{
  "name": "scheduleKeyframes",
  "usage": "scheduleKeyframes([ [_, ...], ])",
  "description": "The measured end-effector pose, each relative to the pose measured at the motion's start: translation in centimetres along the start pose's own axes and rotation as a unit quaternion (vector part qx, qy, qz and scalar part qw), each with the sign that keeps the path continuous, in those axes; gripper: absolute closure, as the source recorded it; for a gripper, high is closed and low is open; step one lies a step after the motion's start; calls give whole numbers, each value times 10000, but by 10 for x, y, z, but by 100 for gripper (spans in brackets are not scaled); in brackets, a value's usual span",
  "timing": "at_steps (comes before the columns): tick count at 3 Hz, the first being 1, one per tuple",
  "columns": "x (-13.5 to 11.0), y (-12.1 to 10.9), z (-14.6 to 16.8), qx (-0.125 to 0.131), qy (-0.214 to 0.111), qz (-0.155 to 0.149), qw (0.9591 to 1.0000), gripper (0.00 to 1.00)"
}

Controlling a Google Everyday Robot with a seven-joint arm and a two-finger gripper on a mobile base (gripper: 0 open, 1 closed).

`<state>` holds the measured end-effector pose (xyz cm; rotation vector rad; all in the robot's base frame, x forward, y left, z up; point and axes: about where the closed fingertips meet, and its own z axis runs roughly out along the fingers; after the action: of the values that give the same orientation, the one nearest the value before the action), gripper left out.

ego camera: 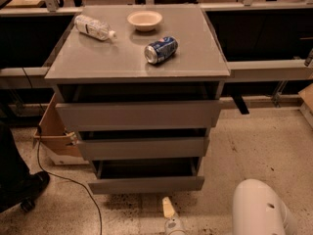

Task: Close bottom drawer

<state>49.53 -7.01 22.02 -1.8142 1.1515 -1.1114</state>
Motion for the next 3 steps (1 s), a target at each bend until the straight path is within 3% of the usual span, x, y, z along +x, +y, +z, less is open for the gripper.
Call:
scheduleKeyframes([
  [1,4,-12,-22,473,357,-970,9935,54],
  [2,14,-37,-51,1197,755,-1923,9711,78],
  [3,-19,-84,-92,2183,625,-2719,9352,100],
])
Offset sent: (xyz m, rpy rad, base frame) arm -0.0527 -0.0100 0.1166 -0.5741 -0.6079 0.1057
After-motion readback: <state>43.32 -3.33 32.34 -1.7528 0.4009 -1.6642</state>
